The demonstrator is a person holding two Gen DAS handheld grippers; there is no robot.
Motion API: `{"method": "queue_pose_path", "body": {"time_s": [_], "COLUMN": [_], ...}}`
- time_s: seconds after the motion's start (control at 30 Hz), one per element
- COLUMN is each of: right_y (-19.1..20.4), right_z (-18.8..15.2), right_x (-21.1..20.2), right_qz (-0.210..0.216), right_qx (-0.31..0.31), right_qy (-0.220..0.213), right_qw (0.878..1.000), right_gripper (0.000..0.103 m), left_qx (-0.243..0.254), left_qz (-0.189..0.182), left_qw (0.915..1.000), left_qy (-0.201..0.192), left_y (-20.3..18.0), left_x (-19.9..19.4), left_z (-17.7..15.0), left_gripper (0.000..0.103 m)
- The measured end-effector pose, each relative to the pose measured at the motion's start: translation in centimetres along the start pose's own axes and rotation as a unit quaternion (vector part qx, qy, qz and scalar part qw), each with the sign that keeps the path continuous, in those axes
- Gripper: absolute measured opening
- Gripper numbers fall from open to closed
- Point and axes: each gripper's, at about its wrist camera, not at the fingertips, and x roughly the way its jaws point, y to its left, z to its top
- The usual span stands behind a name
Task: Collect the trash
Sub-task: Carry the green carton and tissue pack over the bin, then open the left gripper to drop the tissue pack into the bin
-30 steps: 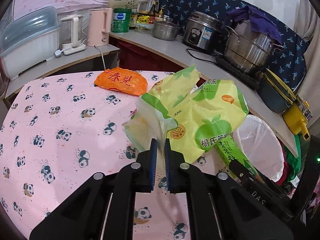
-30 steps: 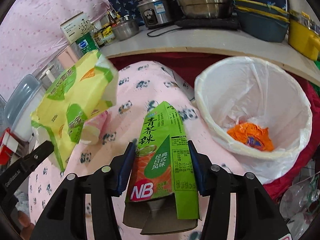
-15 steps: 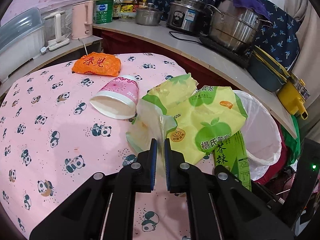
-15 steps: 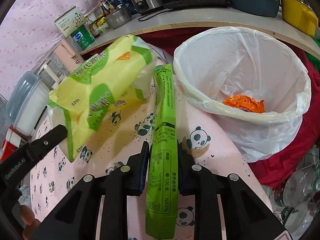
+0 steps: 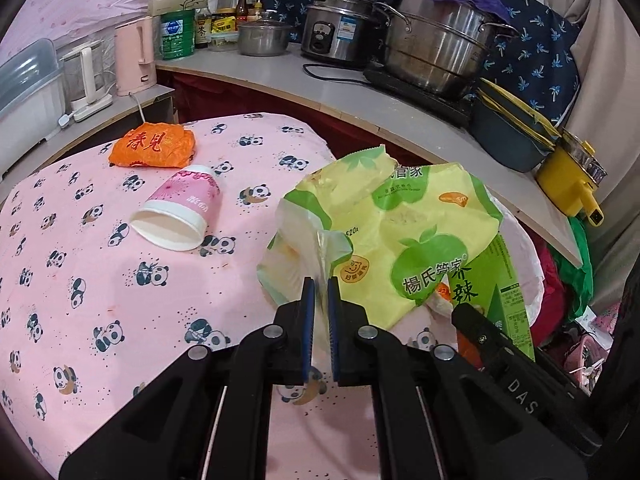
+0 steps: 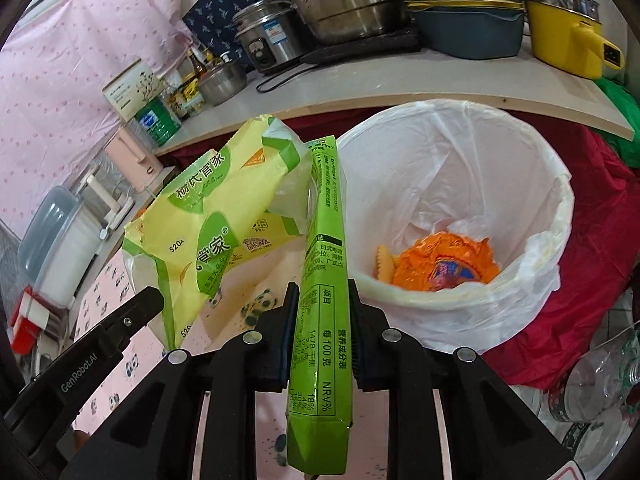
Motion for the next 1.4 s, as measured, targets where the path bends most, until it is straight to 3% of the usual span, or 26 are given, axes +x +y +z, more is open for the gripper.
{"method": "queue_pose_path", "body": {"time_s": [0.57,0.87,1.13,1.23,1.4], "right_y": [-10.3,-11.8,-12.8,-13.0,-12.4], "right_z": [3.4,3.8,3.8,4.0,4.3], "right_x": [-3.3,-3.4,-3.6,-3.9,-3.5], "right_qz": [-0.038,-0.038,-0.044,-0.044,-0.037], "right_qx": [0.096,0.108,0.125,0.130,0.118], "right_qy": [-0.054,-0.058,-0.067,-0.074,-0.068], "right_qw": [0.993,0.992,0.989,0.988,0.990], "right_gripper": [0.021,0.021,0.021,0.021,0.021], "left_qx": [0.050,0.089,0.085,0.083,0.068], "left_qz": [-0.025,-0.044,-0.045,-0.033,-0.025], "left_qw": [0.9983,0.9947,0.9947,0.9953,0.9972], "left_qy": [0.016,0.028,0.038,0.037,0.021], "left_y": [-8.1,-11.8,-12.3,-12.0,-11.1], "left_x": [3.4,5.8,7.3,7.6,7.2], "left_z": [1.5,1.9,1.9,1.9,2.1], "left_gripper": [0.006,0.006,0.012,0.026,0.061]}}
